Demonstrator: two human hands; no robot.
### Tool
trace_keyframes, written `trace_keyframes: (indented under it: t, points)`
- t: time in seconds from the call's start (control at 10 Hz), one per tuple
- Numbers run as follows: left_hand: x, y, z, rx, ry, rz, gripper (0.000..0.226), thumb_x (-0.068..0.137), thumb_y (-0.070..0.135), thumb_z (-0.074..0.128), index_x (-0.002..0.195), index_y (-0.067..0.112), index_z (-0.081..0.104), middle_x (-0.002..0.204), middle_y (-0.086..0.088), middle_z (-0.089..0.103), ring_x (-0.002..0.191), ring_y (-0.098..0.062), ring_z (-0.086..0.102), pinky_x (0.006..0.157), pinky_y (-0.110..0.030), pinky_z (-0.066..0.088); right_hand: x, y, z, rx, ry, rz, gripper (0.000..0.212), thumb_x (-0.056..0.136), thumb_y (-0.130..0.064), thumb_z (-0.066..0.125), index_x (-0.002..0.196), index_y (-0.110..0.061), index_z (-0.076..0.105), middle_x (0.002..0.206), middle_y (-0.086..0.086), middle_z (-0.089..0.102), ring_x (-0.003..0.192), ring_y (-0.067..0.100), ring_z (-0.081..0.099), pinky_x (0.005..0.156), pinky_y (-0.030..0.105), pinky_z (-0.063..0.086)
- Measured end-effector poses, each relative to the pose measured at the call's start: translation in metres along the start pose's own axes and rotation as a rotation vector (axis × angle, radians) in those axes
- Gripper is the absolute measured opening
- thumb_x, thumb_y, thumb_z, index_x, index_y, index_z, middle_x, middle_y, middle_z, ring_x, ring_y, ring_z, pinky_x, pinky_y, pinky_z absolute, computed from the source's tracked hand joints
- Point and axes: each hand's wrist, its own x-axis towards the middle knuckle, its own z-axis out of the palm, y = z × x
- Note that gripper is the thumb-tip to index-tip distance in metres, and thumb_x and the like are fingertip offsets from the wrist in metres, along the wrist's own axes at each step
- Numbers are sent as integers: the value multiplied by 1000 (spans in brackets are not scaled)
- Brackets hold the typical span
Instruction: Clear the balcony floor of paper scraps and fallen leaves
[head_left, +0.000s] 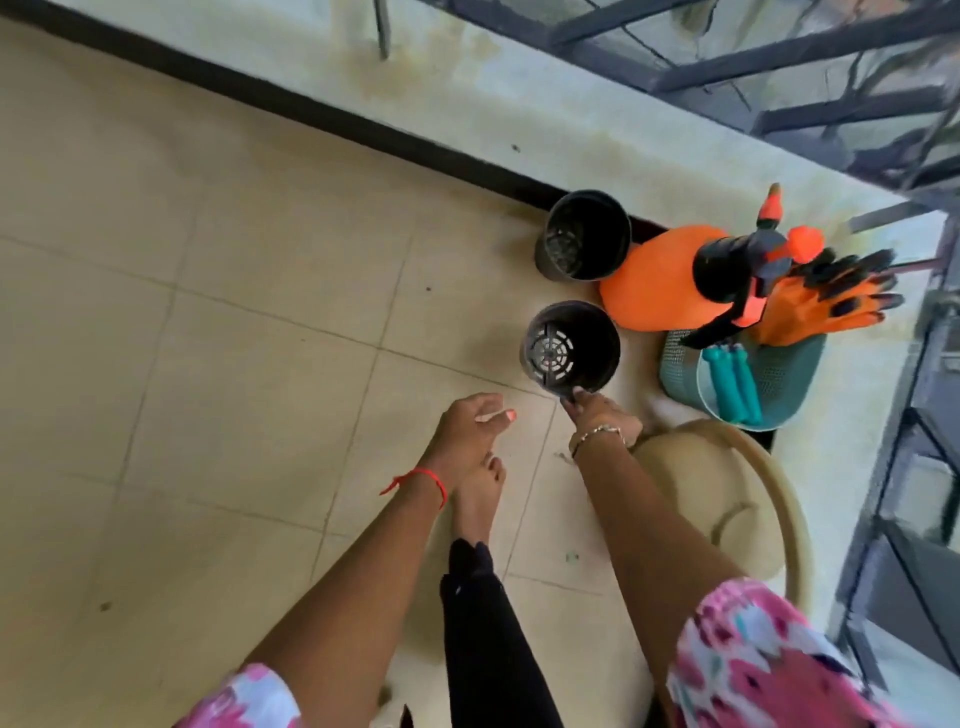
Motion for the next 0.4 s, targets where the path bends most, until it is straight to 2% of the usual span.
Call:
trace_keyframes:
  t: [0.1, 0.2, 0.3, 0.4]
  points:
    - [28, 6, 8, 39, 1, -26, 37, 92, 20, 59, 126, 6, 56, 129, -9, 58, 119, -25, 55, 101, -36, 43, 10, -22, -4, -391, 271, -138, 50, 97, -24, 36, 145, -16, 27, 149, 2, 32, 139, 16, 28, 110, 29, 26]
    - [46, 12, 16, 44, -8, -44, 37, 93, 22, 58, 127, 8, 54, 130, -9, 57, 119, -25, 54, 105, -43, 41, 21, -42, -14, -442, 143, -25, 45, 100, -21, 32, 144, -24, 24, 147, 2, 35, 135, 15, 35, 104, 23, 34]
    - [51, 21, 22, 70, -27, -42, 38, 93, 21, 57, 129, 7, 53, 130, -10, 56, 119, -25, 53, 105, -41, 41, 45, -41, -19, -465, 134, -72, 47, 101, -24, 30, 146, -21, 21, 150, 2, 30, 138, 16, 31, 109, 28, 31]
    - [56, 28, 21, 105, -13, -45, 37, 94, 22, 57, 128, 8, 53, 129, -10, 57, 119, -25, 54, 104, -40, 41, 44, -40, -15, 33, 60, 5, 73, 92, -53, 17, 144, -3, 19, 155, 14, 14, 136, 31, 31, 114, 39, 23]
